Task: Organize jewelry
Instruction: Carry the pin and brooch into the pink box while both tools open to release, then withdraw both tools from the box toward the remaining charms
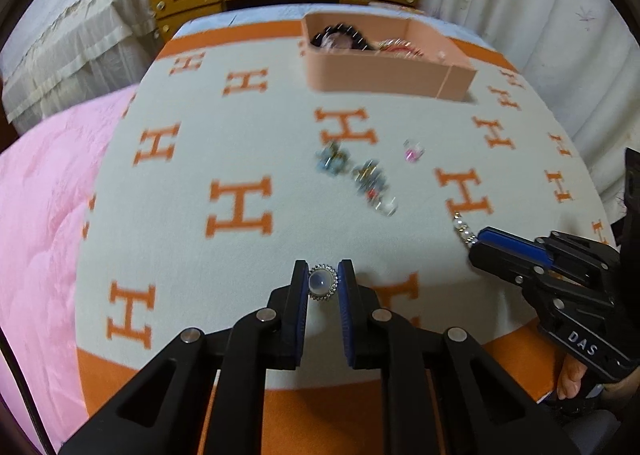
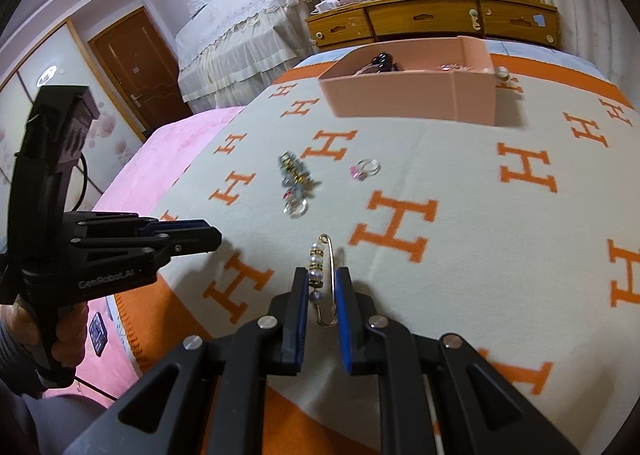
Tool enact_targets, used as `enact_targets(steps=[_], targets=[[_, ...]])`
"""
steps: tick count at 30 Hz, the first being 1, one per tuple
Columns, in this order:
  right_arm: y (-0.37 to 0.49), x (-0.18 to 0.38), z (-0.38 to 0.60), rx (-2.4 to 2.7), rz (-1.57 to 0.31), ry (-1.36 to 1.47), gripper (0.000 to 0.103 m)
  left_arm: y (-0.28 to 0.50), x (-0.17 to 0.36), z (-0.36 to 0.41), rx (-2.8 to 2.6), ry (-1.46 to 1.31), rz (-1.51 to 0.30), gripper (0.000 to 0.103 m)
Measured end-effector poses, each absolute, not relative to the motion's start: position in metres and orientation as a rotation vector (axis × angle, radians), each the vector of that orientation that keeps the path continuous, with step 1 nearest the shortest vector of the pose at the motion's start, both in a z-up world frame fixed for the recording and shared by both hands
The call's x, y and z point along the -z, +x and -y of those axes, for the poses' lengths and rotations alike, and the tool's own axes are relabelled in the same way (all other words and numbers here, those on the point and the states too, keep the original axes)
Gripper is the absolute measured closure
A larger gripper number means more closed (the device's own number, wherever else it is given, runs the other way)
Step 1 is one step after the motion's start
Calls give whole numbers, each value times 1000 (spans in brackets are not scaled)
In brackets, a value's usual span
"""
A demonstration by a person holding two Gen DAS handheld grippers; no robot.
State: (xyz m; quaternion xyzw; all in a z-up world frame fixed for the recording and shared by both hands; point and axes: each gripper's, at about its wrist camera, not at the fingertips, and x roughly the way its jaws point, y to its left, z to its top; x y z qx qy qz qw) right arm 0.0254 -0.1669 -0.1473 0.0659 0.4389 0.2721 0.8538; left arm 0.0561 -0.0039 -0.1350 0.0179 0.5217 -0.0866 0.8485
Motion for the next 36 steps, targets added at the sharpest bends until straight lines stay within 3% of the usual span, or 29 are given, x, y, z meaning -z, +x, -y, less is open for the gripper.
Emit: enact_targets(steps=[13, 23, 26, 28, 30, 36], targets=[[96, 66, 202, -499, -779, 227, 90, 160, 43, 42, 338, 28, -947, 91], [200, 72, 226, -426, -858, 422, 89, 292, 63, 76, 310, -99, -972, 90], [214, 88, 223, -375, -914, 432, 89, 306, 82, 79, 285, -110, -1018, 75], [217, 97, 223, -375, -950, 457, 88, 307, 91, 78, 260, -108, -1039, 48], [218, 101, 222, -384, -964, 472, 86, 301, 93, 75, 246, -107, -1026, 38], [203, 92, 222, -373, -921, 450, 82, 270, 75, 64, 238, -85, -971, 33]])
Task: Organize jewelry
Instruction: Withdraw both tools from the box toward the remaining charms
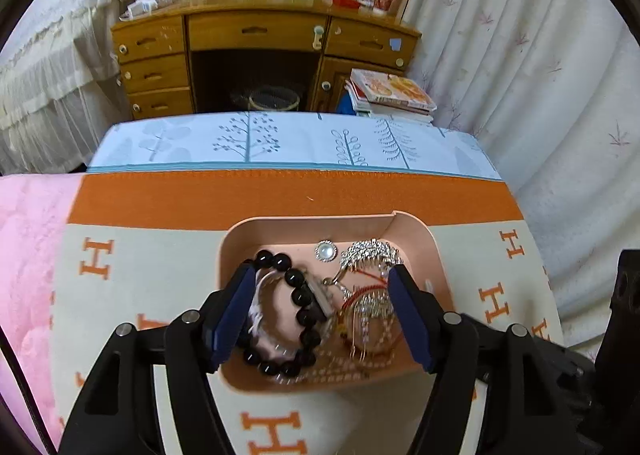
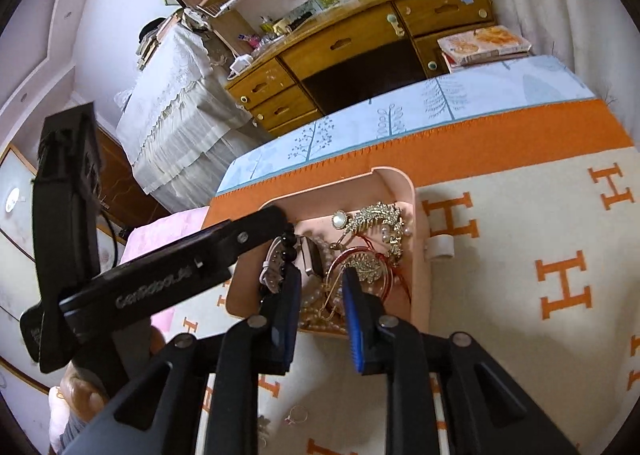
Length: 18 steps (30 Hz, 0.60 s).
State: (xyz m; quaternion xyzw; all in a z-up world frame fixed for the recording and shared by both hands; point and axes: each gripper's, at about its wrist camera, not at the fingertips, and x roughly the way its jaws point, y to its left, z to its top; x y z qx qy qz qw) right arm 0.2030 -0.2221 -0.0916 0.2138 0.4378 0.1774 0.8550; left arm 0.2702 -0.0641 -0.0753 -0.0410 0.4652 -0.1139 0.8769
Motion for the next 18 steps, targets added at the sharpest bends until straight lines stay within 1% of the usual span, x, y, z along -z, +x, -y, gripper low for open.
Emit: enact_targets(steps=[1, 9, 13, 18], targets=[[198, 88, 222, -376, -910, 451, 82, 263, 70, 61, 233, -87, -954, 29], [159, 80, 220, -355, -900, 421, 82, 197, 28, 28, 193, -87, -835, 15], [137, 78, 220, -341, -915, 409, 82, 167, 16, 14, 180, -73, -805, 14], [112, 59, 223, -323, -881, 407, 82, 137, 6, -2, 185, -79, -801, 14]])
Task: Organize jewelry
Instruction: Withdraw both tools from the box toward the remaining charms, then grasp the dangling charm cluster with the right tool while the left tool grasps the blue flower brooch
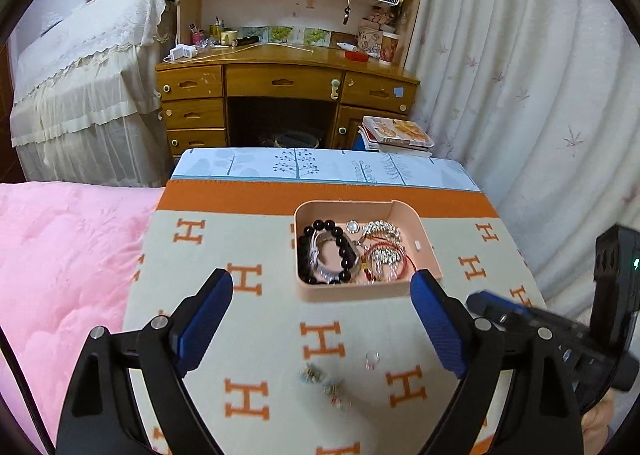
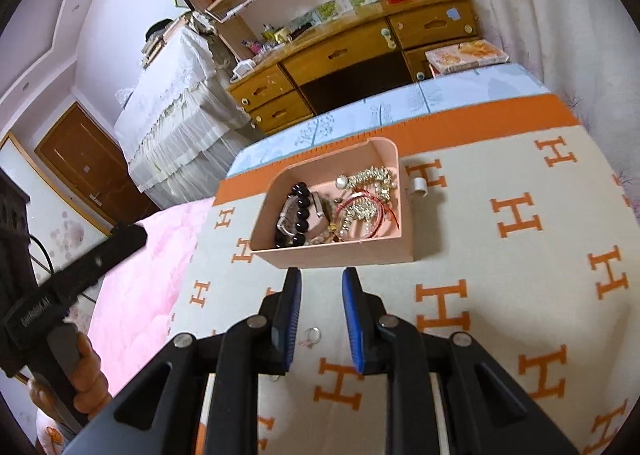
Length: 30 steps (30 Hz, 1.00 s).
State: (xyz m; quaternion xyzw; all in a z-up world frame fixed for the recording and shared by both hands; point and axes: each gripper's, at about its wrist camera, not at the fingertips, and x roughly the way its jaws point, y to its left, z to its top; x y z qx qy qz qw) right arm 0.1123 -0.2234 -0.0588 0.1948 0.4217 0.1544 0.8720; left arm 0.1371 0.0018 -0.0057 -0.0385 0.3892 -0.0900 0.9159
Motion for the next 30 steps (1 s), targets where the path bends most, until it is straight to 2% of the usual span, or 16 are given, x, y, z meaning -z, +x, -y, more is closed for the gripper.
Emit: enact_targets(steps=[6, 17, 21, 25, 30], targets=[[84, 29, 217, -326, -809, 392, 82, 104, 2, -9, 155, -47, -771, 13], [44, 6, 196, -354, -756, 302, 82, 59, 0, -24, 157, -58, -756, 11], [36, 0, 191, -364, -742, 282, 82, 49, -3, -30, 152, -68, -737, 3], [31, 2, 186, -379, -747, 268, 82, 42, -2, -32, 134, -57, -724, 1], [28, 10, 177, -393, -764, 246, 76, 40, 11, -34, 125, -55, -751, 1]])
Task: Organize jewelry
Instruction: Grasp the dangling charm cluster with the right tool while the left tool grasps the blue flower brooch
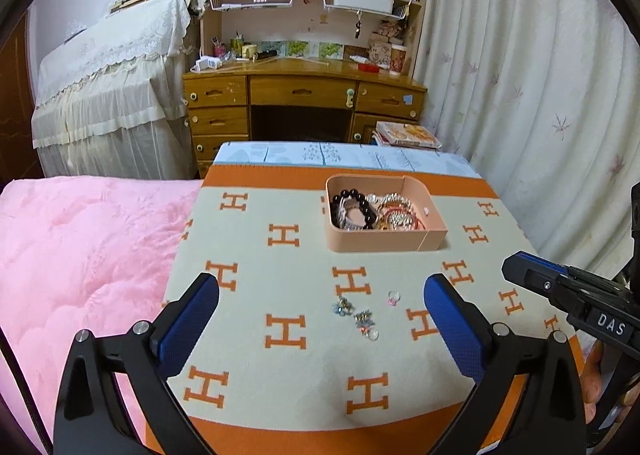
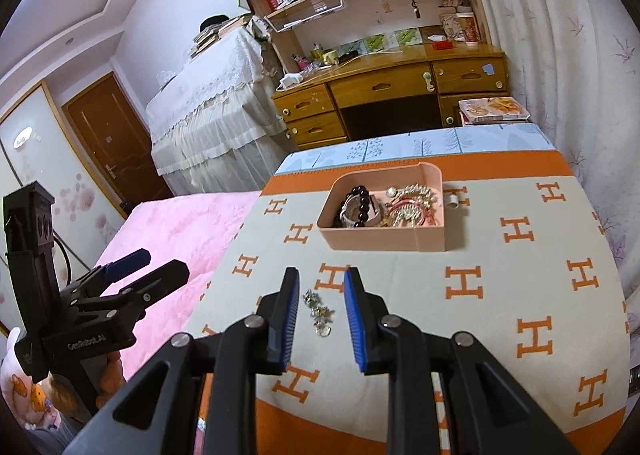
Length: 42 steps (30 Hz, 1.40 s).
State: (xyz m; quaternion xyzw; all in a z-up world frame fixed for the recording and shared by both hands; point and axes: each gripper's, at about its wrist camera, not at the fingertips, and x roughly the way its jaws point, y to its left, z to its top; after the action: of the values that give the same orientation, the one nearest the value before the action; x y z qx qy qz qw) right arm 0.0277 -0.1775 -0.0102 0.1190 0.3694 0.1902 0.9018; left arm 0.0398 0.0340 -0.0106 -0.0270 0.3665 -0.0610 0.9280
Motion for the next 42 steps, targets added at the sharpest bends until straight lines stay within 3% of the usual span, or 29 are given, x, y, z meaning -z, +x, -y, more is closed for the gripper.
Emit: enact_targets(steps=[21, 42], targets=[[35, 103, 127, -413, -879, 41, 72, 60, 129, -55, 102, -64, -937, 2], [86, 145, 86, -442, -980, -18, 73, 78, 141, -66, 119, -124, -973, 2]])
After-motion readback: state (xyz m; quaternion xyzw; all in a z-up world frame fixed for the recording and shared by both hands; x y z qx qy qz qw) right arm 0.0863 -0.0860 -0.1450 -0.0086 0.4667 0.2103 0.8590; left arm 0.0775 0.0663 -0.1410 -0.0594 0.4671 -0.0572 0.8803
